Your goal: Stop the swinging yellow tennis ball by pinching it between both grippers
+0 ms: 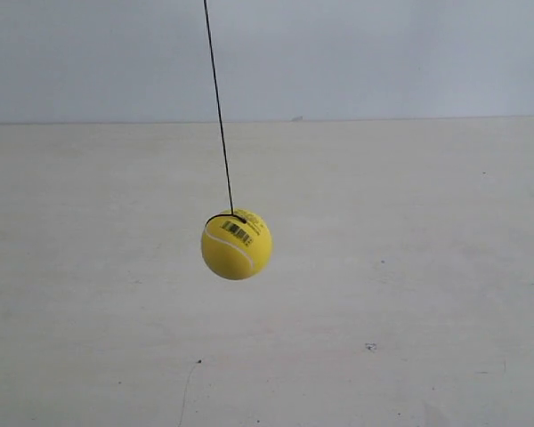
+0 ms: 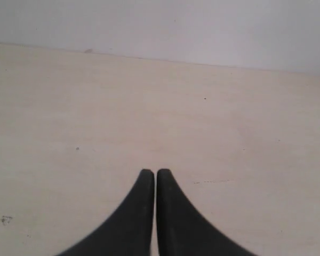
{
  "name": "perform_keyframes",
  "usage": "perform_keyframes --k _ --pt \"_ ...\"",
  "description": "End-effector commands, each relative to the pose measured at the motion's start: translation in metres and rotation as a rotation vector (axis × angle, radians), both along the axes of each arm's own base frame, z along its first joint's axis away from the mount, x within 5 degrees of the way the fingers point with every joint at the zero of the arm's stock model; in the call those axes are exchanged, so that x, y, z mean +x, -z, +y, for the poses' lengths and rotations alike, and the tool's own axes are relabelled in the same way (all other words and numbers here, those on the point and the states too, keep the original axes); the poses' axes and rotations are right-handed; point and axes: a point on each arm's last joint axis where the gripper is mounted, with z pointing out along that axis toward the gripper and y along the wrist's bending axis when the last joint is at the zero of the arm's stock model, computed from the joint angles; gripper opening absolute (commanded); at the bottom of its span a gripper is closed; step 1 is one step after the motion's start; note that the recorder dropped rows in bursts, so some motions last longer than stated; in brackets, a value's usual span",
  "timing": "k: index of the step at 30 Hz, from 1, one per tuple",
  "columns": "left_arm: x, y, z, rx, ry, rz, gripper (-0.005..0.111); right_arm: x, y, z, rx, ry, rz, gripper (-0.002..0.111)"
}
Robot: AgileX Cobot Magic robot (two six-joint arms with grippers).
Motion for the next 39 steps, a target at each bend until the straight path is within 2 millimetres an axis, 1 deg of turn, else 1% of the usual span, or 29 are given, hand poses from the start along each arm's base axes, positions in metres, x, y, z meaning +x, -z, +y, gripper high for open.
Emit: perform_keyframes --k 1,39 --pt "0.0000 0.0013 0.0003 0.007 -0.004 0.004 0.005 -0.0004 -0.0002 -0.0003 0.039 0.015 0.004 0.000" --pt "0.0000 0.0013 0.0003 0.007 -0.004 0.004 0.005 -0.0004 -0.0002 -0.0003 0.057 0.019 0.005 0.000"
